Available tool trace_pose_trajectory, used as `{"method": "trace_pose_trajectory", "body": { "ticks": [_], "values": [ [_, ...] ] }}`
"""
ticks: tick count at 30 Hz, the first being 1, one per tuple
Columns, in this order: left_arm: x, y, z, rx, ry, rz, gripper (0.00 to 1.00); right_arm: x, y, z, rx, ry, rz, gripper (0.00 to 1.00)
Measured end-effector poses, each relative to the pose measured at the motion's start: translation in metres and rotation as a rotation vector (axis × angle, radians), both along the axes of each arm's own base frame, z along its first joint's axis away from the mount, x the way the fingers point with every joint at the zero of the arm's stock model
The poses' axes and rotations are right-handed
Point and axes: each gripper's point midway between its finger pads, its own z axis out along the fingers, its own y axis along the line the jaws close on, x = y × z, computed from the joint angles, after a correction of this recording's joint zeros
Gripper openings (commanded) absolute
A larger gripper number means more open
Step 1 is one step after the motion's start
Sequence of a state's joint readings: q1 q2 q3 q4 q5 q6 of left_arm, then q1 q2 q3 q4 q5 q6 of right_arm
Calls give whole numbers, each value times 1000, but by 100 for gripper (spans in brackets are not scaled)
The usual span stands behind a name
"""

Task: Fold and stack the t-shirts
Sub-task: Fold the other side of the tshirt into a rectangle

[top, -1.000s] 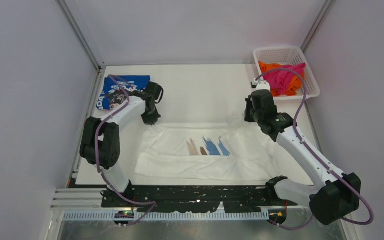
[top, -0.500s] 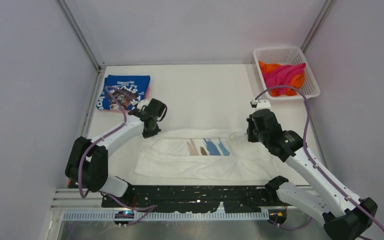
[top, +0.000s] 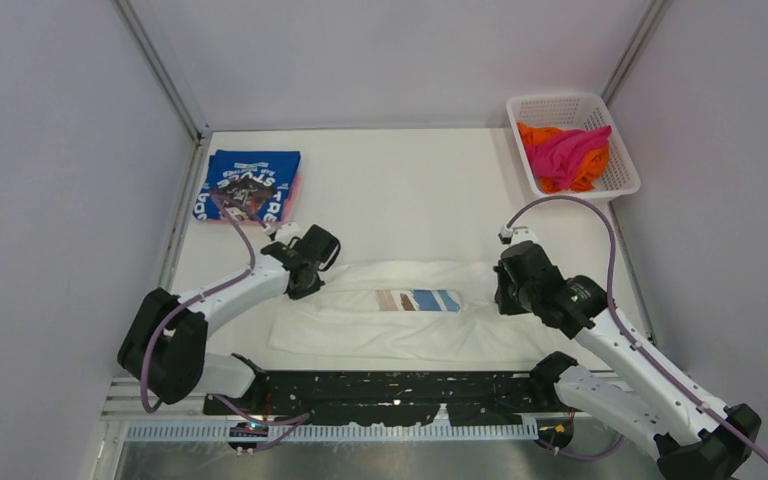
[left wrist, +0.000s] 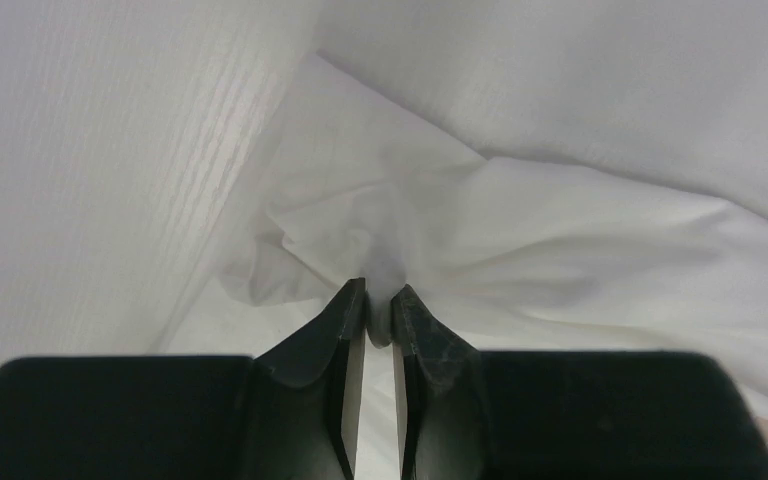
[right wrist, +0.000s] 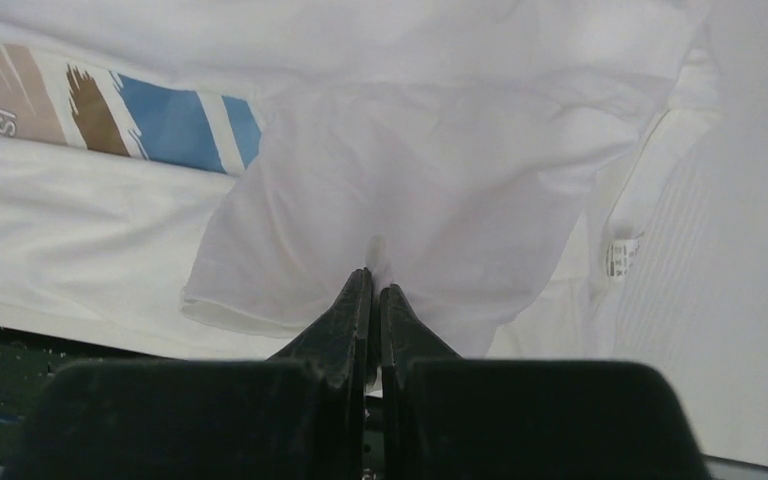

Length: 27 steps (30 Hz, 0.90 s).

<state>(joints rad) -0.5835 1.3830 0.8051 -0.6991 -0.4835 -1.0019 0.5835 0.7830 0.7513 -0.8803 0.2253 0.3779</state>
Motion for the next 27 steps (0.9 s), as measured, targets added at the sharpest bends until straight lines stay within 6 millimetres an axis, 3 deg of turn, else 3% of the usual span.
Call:
{"method": "trace_pose_trajectory", "body": {
  "ticks": [3, 6, 9, 10, 12, 16, 19, 23, 27],
  "values": [
    [-7, 3, -2, -6, 2, 10, 32, -15, 3, -14, -1, 67, 16, 18],
    [-13, 7, 6, -4, -4, 12, 69, -37, 12, -31, 7, 152, 65, 54],
    [-17, 14, 26, 11, -18, 11, 98, -59, 19, -39, 17, 242, 111, 73],
    [-17, 16, 34, 11, -29, 17, 99, -64, 21, -39, 26, 263, 125, 88],
    [-15, 17, 53, 7, -62, 16, 100, -72, 24, -37, 53, 281, 149, 97],
    [-8, 12, 76, -34, -132, -30, 100, -74, 29, -23, 120, 231, 162, 96],
    [0, -1, 76, -67, -134, -91, 100, -62, 31, -8, 156, 149, 129, 95],
    [20, -23, 57, -114, -89, -146, 100, -38, 33, 2, 191, 51, 29, 95],
    [33, -34, 22, -195, 1, -148, 100, -17, 36, -4, 222, 15, -62, 95]
  ]
}}
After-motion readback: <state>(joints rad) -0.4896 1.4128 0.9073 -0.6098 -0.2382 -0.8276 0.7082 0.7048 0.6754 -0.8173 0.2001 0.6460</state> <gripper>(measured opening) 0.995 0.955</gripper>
